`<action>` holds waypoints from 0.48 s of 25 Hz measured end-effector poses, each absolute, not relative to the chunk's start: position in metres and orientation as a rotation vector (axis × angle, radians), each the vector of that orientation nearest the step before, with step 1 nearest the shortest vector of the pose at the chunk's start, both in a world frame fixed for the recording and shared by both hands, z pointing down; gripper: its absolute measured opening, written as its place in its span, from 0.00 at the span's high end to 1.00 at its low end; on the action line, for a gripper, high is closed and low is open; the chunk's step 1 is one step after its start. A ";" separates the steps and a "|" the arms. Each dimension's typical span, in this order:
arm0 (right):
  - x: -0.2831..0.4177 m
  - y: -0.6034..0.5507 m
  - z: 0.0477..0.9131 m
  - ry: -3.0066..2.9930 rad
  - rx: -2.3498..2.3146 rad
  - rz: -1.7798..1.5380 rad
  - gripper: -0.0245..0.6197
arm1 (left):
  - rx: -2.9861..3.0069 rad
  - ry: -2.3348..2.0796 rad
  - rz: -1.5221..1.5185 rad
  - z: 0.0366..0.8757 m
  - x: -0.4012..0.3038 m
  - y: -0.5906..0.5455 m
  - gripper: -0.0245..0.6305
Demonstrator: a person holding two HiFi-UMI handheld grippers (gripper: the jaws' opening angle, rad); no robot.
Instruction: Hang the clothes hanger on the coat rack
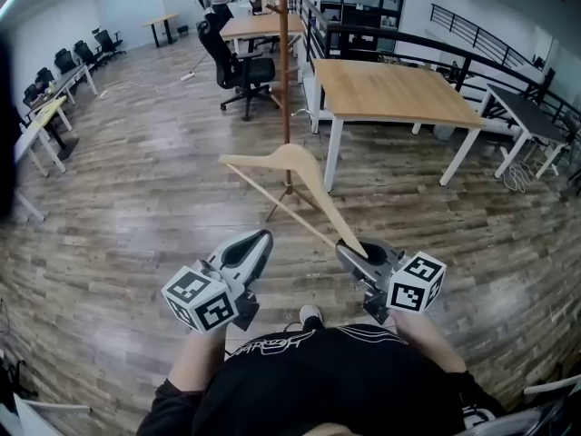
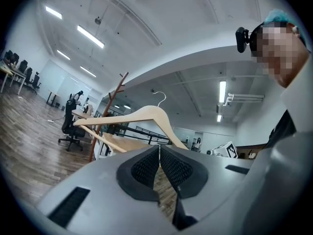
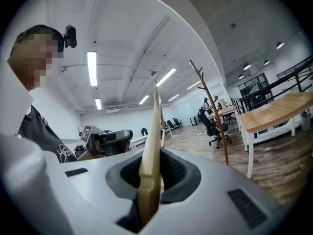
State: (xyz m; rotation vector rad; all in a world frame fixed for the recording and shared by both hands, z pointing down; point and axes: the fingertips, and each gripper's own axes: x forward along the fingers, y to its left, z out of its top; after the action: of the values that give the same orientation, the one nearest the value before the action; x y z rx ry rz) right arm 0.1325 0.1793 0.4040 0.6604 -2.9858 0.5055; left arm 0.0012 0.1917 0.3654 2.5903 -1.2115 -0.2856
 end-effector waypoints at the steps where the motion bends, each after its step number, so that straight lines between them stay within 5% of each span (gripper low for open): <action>1: 0.131 0.172 0.405 -2.985 0.653 0.512 0.86 | 2.584 -1.217 -0.277 0.367 0.000 0.186 0.94; 12: 0.124 0.049 0.419 -2.981 0.579 0.577 0.86 | 2.518 -1.266 -0.206 0.378 -0.002 0.067 0.94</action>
State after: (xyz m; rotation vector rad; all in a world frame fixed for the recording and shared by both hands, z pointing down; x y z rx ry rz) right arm 0.1238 0.0494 0.4191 0.5789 -2.9813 0.5773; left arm -0.0018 0.0670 0.3781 2.5182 -1.2662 -0.2064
